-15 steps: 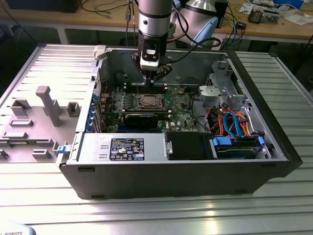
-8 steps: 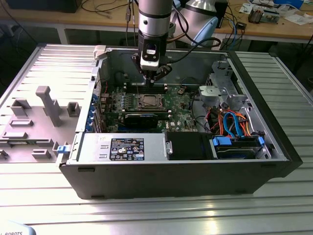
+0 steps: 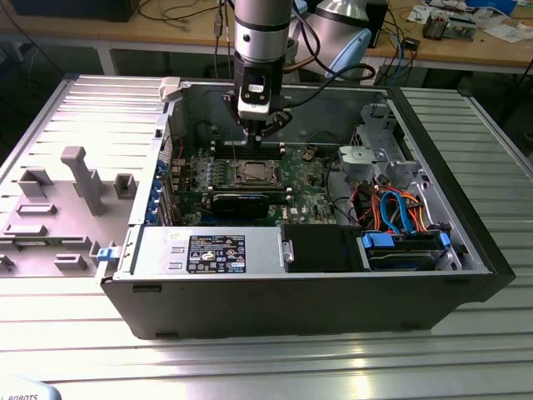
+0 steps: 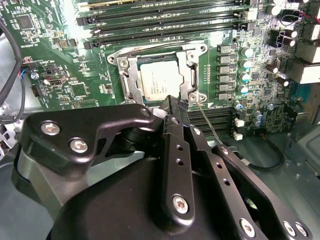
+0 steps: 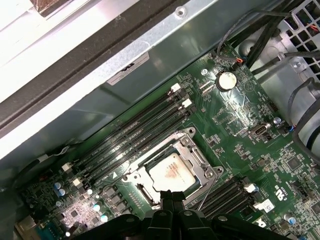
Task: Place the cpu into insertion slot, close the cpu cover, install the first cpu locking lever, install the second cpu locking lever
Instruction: 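Install the first cpu locking lever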
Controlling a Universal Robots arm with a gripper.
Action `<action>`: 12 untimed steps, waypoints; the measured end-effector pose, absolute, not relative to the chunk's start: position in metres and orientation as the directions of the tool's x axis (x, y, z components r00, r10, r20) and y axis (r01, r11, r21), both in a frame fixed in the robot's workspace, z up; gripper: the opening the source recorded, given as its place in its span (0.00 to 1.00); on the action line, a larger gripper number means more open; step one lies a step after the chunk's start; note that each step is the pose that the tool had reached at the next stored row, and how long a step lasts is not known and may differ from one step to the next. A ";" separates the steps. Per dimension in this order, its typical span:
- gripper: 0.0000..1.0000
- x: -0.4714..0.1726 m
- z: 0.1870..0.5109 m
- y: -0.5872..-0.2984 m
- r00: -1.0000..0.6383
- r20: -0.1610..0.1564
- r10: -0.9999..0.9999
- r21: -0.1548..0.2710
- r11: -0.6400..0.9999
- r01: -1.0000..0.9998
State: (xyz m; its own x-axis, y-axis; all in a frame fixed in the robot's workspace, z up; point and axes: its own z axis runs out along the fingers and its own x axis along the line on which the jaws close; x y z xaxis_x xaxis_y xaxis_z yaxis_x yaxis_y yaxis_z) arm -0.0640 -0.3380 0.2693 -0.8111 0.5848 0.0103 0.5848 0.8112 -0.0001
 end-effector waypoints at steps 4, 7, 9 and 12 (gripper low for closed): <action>0.11 -0.069 0.269 -0.338 -0.811 0.007 0.585 0.002 0.811 0.585; 0.11 -0.069 0.269 -0.338 -0.811 0.007 0.585 0.002 0.811 0.585; 0.11 -0.070 0.269 -0.338 -0.811 0.007 0.585 0.002 0.811 0.585; 0.11 -0.070 0.269 -0.338 -0.811 0.007 0.585 0.002 0.811 0.585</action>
State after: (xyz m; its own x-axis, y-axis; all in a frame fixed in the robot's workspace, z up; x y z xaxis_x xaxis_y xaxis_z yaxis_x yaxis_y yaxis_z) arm -0.0696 -0.3380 0.2693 -0.8112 0.5848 0.0068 0.5848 0.8112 0.0023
